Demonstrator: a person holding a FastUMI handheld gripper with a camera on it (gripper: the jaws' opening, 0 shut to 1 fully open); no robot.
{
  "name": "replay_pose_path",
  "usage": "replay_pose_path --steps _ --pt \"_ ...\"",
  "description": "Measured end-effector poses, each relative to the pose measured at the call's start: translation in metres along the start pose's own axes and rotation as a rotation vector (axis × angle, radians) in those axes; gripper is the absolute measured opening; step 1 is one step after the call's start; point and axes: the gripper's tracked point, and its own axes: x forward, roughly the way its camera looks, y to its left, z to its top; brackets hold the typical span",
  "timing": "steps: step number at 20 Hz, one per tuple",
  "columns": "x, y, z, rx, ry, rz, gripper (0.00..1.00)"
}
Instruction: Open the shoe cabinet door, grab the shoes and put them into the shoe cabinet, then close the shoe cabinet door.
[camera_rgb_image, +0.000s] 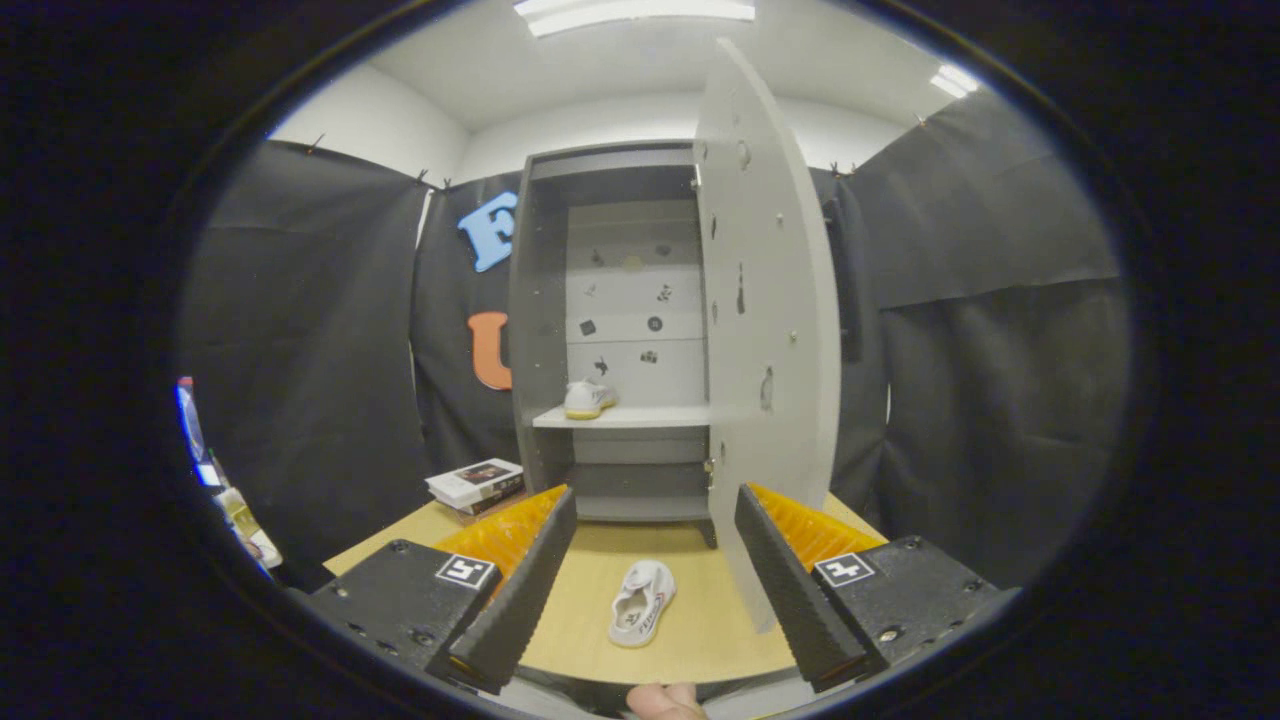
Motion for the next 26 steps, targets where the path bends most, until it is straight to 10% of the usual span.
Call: replay_pose_path --steps 26 --pt "0.213 0.044 -0.283 0.192 0.420 -0.057 0.90"
